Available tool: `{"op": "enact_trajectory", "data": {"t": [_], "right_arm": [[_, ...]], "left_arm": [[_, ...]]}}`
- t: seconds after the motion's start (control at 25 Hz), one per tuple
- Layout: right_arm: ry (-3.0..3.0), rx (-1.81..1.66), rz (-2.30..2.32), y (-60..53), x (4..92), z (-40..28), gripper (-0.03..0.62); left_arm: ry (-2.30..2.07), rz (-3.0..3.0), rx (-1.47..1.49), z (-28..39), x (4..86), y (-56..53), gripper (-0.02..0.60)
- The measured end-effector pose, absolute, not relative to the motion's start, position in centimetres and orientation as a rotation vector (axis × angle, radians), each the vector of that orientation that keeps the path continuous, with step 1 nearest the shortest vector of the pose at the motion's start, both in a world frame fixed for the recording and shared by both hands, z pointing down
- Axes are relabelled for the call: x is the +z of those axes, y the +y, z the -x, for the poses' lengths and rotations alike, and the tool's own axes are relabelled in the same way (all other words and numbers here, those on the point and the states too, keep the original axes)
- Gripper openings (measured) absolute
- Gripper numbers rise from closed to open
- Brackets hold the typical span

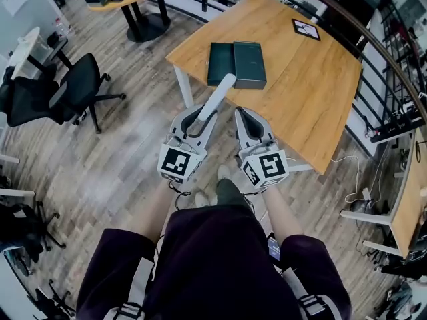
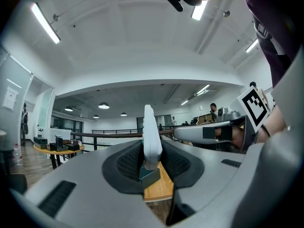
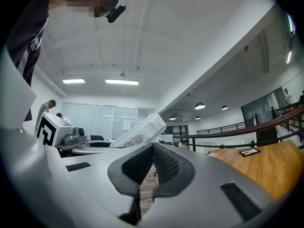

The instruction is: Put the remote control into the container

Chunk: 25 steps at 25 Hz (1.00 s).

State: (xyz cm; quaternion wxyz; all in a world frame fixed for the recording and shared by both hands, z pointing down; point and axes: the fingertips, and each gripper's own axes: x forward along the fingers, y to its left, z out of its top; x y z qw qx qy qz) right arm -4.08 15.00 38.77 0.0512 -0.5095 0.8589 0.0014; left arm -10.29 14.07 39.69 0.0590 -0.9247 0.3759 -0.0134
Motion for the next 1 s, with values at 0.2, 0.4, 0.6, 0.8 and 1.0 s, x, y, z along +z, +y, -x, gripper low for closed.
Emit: {"op": "enact_trajectory", "data": {"t": [0.2,0.4,0.6,0.8,1.0], "right_arm": [[2.602,-0.009,1.562,12.7,39.1,3.0,0.017],[2.599,-0.021,1.563,10.6,39.9,1.8,0.017],[2.600,-0.028,1.554,8.1,40.3,0.9,0.017],[2.616,-0.044,1.537,5.0,40.3,0.0,0.017],[2.624,-0.060,1.514,2.0,39.3,-0.6,0.017]], "left_arm": [[1.136,2.807,-0.058,9.5,40.1,11.9,0.107],[1.146,2.805,-0.077,8.5,40.9,9.8,0.107],[1.147,2.805,-0.082,7.5,41.1,7.4,0.107],[1.157,2.805,-0.098,6.3,40.9,4.5,0.107],[1.159,2.804,-0.119,5.3,39.8,2.1,0.107]]}}
